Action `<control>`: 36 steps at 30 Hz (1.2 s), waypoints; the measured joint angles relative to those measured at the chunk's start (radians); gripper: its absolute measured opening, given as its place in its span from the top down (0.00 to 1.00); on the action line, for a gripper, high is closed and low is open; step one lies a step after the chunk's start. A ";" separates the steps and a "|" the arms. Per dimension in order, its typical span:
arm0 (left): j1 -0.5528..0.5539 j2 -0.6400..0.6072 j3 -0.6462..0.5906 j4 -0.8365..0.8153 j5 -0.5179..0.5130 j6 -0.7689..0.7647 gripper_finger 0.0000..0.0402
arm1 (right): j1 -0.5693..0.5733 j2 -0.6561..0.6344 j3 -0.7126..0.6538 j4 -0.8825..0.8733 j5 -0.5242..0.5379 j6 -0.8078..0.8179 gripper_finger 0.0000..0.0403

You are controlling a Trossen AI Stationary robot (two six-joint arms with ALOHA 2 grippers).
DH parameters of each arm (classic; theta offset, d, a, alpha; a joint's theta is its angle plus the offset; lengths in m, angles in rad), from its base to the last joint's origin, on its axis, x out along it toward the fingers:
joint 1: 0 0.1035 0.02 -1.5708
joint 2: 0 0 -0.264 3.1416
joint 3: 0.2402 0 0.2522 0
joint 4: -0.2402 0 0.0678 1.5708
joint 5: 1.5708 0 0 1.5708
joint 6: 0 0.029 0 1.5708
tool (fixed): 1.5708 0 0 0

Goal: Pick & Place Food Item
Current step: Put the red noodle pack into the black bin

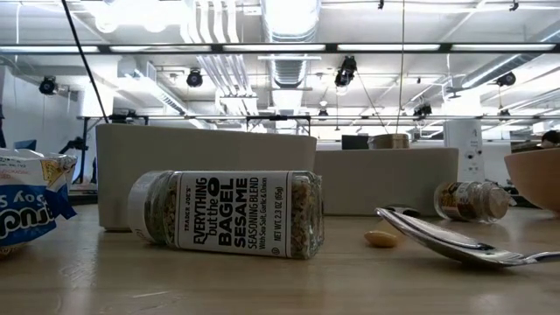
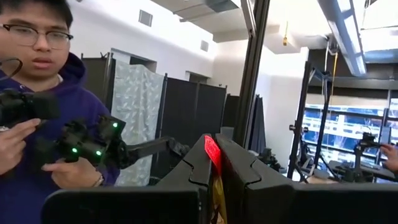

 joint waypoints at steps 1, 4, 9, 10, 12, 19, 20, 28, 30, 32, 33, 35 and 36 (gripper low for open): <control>-0.001 0.004 0.000 0.010 0.000 0.002 0.10 | -0.001 0.002 0.000 -0.001 0.000 0.000 0.98; -0.004 0.005 0.000 0.017 0.000 0.002 0.16 | -0.001 0.018 -0.001 0.008 0.000 0.001 0.98; -0.004 0.004 0.000 0.020 0.001 0.014 0.26 | -0.006 0.029 0.003 0.021 -0.023 0.023 0.98; -0.004 0.004 0.000 0.020 0.002 0.014 0.28 | -0.010 0.029 0.003 0.028 -0.036 0.032 0.98; -0.005 0.004 0.000 0.021 0.004 0.015 0.33 | -0.012 0.035 0.004 0.039 -0.050 0.046 0.98; -0.005 0.004 -0.001 0.021 0.020 0.018 0.55 | -0.012 0.050 0.009 0.065 -0.094 0.086 0.98; -0.004 0.004 -0.001 0.022 0.024 0.018 0.58 | -0.012 0.050 0.009 0.068 -0.099 0.097 0.98; -0.004 0.004 -0.002 0.022 0.048 0.018 0.71 | -0.011 0.054 0.009 0.072 -0.121 0.109 0.98; -0.004 0.004 -0.002 0.025 0.048 0.018 0.69 | -0.011 0.054 0.009 0.071 -0.121 0.109 0.98; -0.004 0.004 -0.002 0.025 0.051 0.017 0.66 | -0.011 0.054 0.009 0.071 -0.122 0.109 0.98; -0.004 0.004 -0.002 0.025 0.052 0.017 0.65 | -0.011 0.054 0.009 0.071 -0.124 0.109 0.98; -0.004 0.004 -0.002 0.026 0.052 0.013 0.66 | -0.011 0.054 0.009 0.070 -0.126 0.109 0.98; -0.004 0.003 -0.002 0.026 0.053 0.010 0.67 | -0.011 0.054 0.009 0.069 -0.126 0.109 0.98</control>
